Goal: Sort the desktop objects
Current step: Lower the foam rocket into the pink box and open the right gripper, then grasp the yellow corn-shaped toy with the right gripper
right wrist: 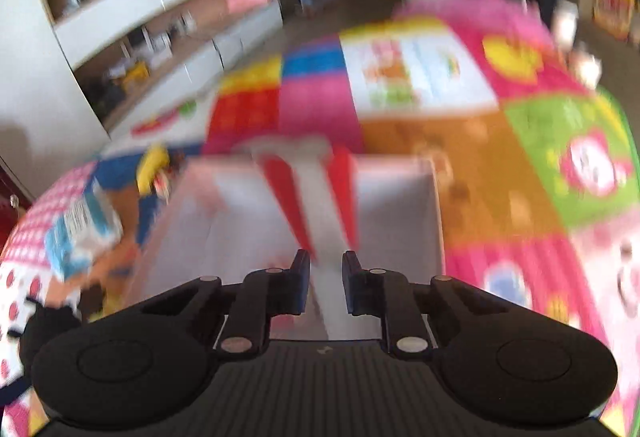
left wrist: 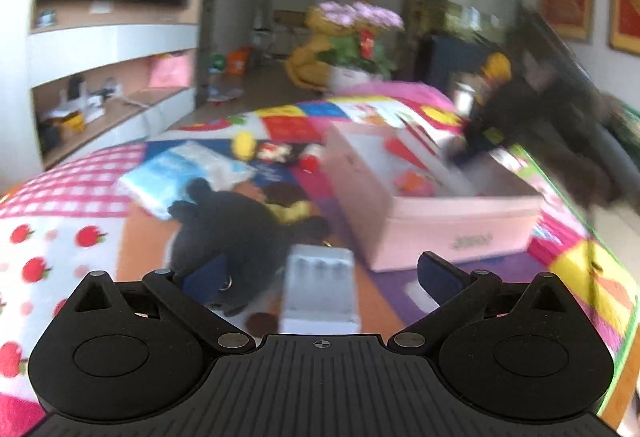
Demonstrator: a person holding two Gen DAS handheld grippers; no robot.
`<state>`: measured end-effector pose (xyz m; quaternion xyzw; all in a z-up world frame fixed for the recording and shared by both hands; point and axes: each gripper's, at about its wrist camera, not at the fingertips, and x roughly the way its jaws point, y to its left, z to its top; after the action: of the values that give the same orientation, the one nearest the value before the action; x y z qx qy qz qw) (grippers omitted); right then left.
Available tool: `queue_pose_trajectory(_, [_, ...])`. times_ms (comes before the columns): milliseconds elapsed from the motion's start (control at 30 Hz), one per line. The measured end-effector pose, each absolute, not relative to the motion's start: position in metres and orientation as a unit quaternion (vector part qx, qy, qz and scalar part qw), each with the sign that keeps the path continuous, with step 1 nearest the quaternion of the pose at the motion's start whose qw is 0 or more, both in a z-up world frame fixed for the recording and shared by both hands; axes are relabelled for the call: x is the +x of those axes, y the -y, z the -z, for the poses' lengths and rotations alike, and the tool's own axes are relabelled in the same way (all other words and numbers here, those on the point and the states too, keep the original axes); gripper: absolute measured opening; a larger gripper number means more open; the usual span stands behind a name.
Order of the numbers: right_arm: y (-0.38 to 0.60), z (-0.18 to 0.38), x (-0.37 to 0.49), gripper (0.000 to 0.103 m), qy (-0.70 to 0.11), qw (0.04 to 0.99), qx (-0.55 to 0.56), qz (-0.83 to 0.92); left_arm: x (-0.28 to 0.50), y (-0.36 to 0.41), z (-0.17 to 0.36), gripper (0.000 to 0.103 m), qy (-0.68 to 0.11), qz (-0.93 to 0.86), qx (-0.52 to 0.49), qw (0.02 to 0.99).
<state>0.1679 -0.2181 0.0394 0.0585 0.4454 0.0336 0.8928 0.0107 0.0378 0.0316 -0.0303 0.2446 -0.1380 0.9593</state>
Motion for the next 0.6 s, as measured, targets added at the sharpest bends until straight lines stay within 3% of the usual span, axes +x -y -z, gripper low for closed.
queue_pose_trajectory(100, [0.226, -0.04, 0.154, 0.018, -0.466, 0.883, 0.052, -0.03, 0.011, -0.047, -0.031, 0.103, -0.235, 0.127, -0.062, 0.962])
queue_pose_trajectory(200, [0.218, -0.065, 0.145, 0.022, -0.436, 0.898, 0.025, -0.045, 0.009, -0.053, -0.026, 0.103, -0.217, 0.11, -0.074, 0.967])
queue_pose_trajectory(267, [0.204, -0.082, 0.148, 0.037, -0.409, 0.911, -0.004, -0.055, 0.006, -0.054, -0.024, 0.103, -0.207, 0.106, -0.076, 0.97])
queue_pose_trajectory(333, [0.188, -0.09, 0.158, 0.041, -0.386, 0.92, -0.039, -0.051, 0.004, -0.056, -0.023, 0.103, -0.197, 0.111, -0.084, 0.97])
queue_pose_trajectory(400, [0.176, -0.087, 0.175, 0.041, -0.384, 0.921, -0.054, -0.045, 0.002, -0.059, -0.023, 0.103, -0.192, 0.123, -0.096, 0.969])
queue_pose_trajectory(467, [0.169, -0.081, 0.195, 0.031, -0.382, 0.922, -0.056, -0.031, -0.002, -0.062, -0.024, 0.103, -0.182, 0.122, -0.103, 0.97])
queue_pose_trajectory(600, [0.153, -0.092, 0.225, 0.035, -0.365, 0.93, -0.019, -0.046, -0.004, -0.068, -0.026, 0.103, -0.148, 0.087, -0.117, 0.978])
